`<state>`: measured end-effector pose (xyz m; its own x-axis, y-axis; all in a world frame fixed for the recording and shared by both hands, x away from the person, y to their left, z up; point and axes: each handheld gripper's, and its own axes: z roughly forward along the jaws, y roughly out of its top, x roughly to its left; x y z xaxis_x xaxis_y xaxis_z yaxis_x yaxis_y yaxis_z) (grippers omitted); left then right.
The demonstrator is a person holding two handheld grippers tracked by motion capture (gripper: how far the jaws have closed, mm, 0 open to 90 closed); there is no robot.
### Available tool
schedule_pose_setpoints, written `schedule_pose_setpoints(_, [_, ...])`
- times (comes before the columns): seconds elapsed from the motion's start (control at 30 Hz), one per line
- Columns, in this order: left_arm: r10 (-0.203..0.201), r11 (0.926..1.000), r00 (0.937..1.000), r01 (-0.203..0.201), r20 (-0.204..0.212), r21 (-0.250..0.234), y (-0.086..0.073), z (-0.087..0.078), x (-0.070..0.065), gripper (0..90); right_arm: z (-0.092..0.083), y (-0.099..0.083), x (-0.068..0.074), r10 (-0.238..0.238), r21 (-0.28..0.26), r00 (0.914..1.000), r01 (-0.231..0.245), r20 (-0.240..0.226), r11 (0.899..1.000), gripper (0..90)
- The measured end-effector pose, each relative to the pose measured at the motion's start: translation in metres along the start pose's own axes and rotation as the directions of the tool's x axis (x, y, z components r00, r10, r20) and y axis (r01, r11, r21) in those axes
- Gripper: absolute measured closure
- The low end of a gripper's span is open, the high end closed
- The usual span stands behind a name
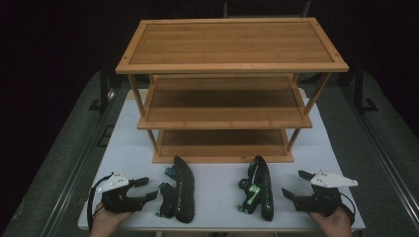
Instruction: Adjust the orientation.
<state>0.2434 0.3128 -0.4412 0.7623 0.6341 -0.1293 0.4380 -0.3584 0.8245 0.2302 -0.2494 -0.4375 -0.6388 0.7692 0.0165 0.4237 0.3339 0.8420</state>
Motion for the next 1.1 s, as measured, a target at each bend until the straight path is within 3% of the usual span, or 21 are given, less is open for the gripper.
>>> schedule_pose_setpoints(0.27, [0.032,0.9972,0.9985,-0.035,0.045,0.066,0.003,0.015,-0.005,39.7,0.000,0.000,0.000,0.002,-0.002,1.0000,-0.002,-0.001,1.000,14.7])
schedule_pose_setpoints(0.33, [0.044,0.9958,0.9963,-0.049,0.074,0.077,0.005,0.021,-0.008,50.0,0.000,0.000,0.000,-0.002,-0.006,1.0000,0.002,-0.001,1.000,14.6])
schedule_pose_setpoints(0.43, [0.052,0.9949,0.9947,-0.059,0.089,0.082,0.008,0.027,-0.010,56.5,0.000,0.000,0.000,-0.002,-0.007,1.0000,0.002,0.000,1.000,14.6])
schedule_pose_setpoints(0.6, [0.049,0.9949,0.9937,-0.058,0.100,0.083,0.011,0.032,-0.012,63.0,0.000,0.000,0.000,-0.006,-0.008,1.0000,0.005,-0.002,1.000,14.7])
schedule_pose_setpoints(1.1, [0.082,0.9961,0.9892,-0.086,0.122,0.021,0.029,0.029,-0.020,63.0,0.000,0.000,0.000,-0.006,-0.010,1.0000,0.006,-0.001,1.000,14.6])
